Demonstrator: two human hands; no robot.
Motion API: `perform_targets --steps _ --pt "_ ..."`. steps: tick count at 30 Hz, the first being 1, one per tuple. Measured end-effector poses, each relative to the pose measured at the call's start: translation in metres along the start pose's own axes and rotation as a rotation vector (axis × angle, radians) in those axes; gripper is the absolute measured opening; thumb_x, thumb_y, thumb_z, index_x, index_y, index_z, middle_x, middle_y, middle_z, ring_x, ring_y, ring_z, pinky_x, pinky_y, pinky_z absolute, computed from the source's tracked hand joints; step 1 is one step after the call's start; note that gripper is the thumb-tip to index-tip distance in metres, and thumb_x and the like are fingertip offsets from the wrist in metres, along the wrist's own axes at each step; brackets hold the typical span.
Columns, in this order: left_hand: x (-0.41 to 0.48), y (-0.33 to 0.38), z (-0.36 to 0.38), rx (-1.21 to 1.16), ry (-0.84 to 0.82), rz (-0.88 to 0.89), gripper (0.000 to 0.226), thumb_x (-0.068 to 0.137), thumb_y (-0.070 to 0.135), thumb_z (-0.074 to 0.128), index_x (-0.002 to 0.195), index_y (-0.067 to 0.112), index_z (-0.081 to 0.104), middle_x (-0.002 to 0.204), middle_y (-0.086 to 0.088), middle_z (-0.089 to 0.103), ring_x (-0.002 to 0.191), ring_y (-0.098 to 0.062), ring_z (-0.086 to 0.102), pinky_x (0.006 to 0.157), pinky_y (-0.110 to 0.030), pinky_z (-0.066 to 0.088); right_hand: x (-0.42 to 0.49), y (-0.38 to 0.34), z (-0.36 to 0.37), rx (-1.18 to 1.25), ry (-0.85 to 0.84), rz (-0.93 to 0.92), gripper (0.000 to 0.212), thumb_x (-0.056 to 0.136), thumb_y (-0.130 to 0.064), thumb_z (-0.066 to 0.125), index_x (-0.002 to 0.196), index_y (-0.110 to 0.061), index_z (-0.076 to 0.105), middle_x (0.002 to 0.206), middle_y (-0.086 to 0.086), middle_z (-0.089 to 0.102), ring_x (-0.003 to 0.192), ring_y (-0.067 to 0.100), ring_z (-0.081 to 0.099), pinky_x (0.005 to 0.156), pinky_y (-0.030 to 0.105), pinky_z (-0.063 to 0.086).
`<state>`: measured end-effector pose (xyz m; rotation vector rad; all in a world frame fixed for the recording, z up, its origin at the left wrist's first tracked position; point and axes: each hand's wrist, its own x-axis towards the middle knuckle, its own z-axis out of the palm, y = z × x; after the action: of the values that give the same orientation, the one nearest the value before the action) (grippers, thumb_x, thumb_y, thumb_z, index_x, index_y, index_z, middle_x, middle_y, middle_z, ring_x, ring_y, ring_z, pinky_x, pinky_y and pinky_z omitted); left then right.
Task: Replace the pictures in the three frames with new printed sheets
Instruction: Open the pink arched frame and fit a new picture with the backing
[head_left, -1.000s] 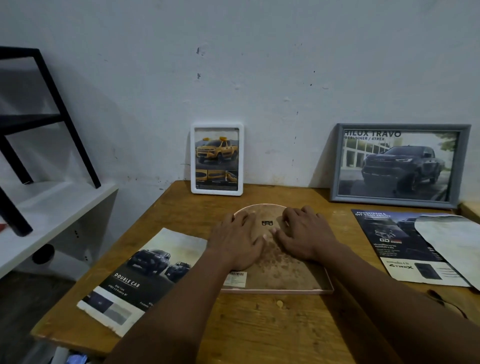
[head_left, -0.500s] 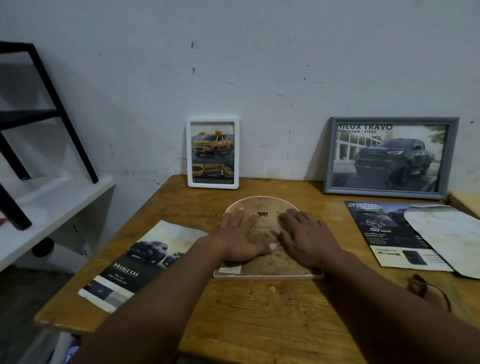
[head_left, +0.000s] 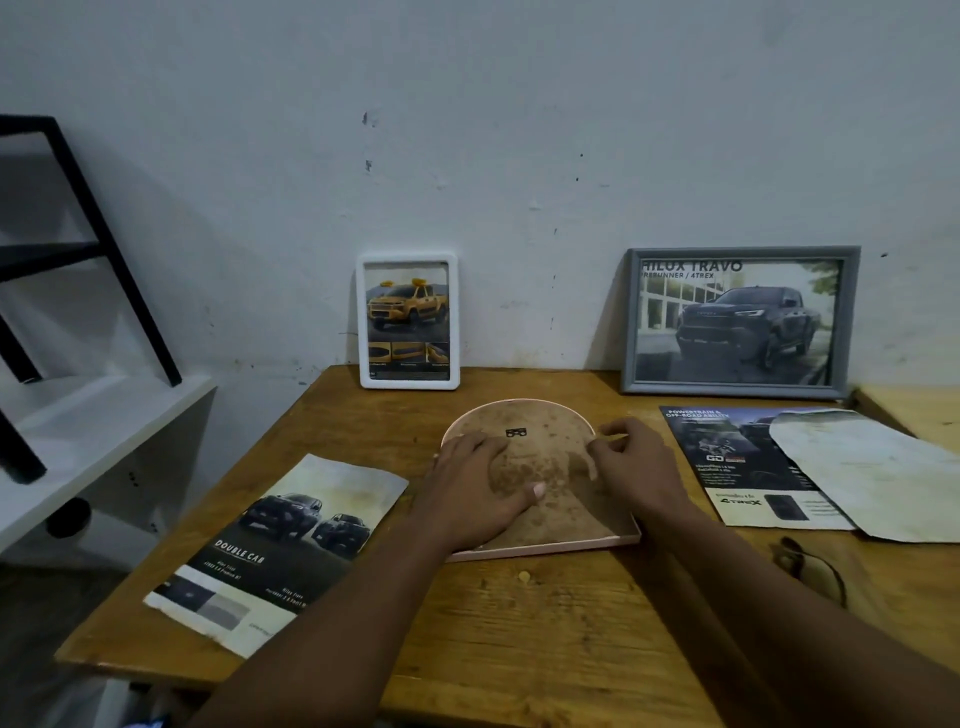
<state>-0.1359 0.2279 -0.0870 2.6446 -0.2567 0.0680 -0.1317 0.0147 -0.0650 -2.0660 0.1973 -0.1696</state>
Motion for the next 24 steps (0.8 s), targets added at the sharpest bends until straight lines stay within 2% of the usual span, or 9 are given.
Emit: perform_targets --steps 2,6,9,11,13,15,17,21,24 --pt "0.002 0.013 0.004 -0.08 0.005 0.016 0.085 0.081 0.084 0.049 0.151 0.037 0.04 0.163 0.009 0.026 0.15 -0.018 0.021 0.118 -0.054 0.031 0.004 -0.004 -0.024 0.197 0.014 0.085 0.017 0.097 -0.023 0.059 0.114 -0.018 0.061 0.11 0.006 0.063 0.092 0.02 0.063 0.066 0.033 0.054" --pt "0.01 0.06 0.011 -0.299 -0.028 0.025 0.083 0.079 0.085 0.05 0.149 0.042 0.039 0.161 0.009 0.031 0.145 -0.02 0.033 0.112 -0.055 0.039 0.005 -0.022 -0.079 0.376 0.112 0.047 0.018 0.1 -0.021 0.054 0.108 -0.011 0.067 0.102 0.011 0.07 0.087 0.024 0.065 0.075 0.042 0.055" --pt "0.021 0.102 0.009 -0.518 -0.091 0.071 0.071 0.083 0.077 0.055 0.146 0.046 0.041 0.154 0.008 0.041 0.135 -0.02 0.045 0.103 -0.049 0.049 0.004 -0.045 -0.12 0.427 0.144 -0.026 0.015 0.1 -0.019 0.054 0.1 -0.012 0.068 0.098 0.015 0.072 0.08 0.021 0.065 0.078 0.044 0.054" --pt "0.026 0.127 -0.001 -0.618 -0.087 0.107 0.064 0.089 0.073 0.051 0.145 0.041 0.047 0.15 0.004 0.047 0.133 -0.022 0.048 0.104 -0.046 0.048 0.005 -0.061 -0.134 0.437 0.121 -0.067 0.016 0.1 -0.019 0.054 0.103 -0.01 0.067 0.096 0.014 0.072 0.074 0.017 0.065 0.07 0.035 0.055" --pt "0.028 0.145 -0.019 -0.689 -0.051 0.129 0.059 0.096 0.068 0.041 0.141 0.032 0.054 0.141 0.0 0.054 0.129 -0.023 0.051 0.104 -0.046 0.047 0.005 -0.076 -0.134 0.461 0.05 -0.09 0.02 0.1 -0.018 0.054 0.112 -0.007 0.065 0.094 0.014 0.073 0.074 0.017 0.067 0.07 0.035 0.056" --pt "0.029 0.151 -0.042 -0.78 -0.018 0.109 0.054 0.1 0.066 0.035 0.135 0.03 0.055 0.134 -0.002 0.056 0.122 -0.025 0.055 0.095 -0.048 0.052 0.006 -0.088 -0.123 0.503 -0.015 -0.11 0.023 0.1 -0.018 0.055 0.118 -0.005 0.063 0.095 0.016 0.074 0.078 0.023 0.068 0.082 0.042 0.057" --pt "0.028 0.147 -0.066 -0.851 0.014 0.049 0.055 0.098 0.067 0.042 0.136 0.028 0.053 0.133 -0.004 0.057 0.114 -0.025 0.059 0.083 -0.043 0.058 0.005 -0.098 -0.108 0.532 -0.067 -0.136 0.028 0.101 -0.021 0.054 0.124 -0.005 0.059 0.1 0.019 0.074 0.082 0.026 0.07 0.086 0.043 0.056" --pt "0.018 0.128 -0.104 -0.792 0.04 -0.022 0.061 0.093 0.052 0.065 0.144 0.024 0.045 0.118 0.001 0.06 0.09 -0.012 0.064 0.057 -0.022 0.058 -0.002 -0.111 -0.075 0.535 -0.13 -0.184 0.033 0.103 -0.026 0.05 0.131 -0.009 0.057 0.106 0.015 0.071 0.092 0.025 0.073 0.084 0.039 0.059" --pt "0.013 0.111 -0.116 -0.794 0.048 -0.118 0.061 0.092 0.031 0.073 0.146 0.025 0.044 0.124 -0.007 0.062 0.097 -0.022 0.069 0.08 -0.04 0.063 -0.008 -0.109 -0.054 0.419 -0.087 -0.22 0.034 0.104 -0.03 0.048 0.133 -0.015 0.057 0.112 0.008 0.069 0.093 0.02 0.07 0.079 0.034 0.057"
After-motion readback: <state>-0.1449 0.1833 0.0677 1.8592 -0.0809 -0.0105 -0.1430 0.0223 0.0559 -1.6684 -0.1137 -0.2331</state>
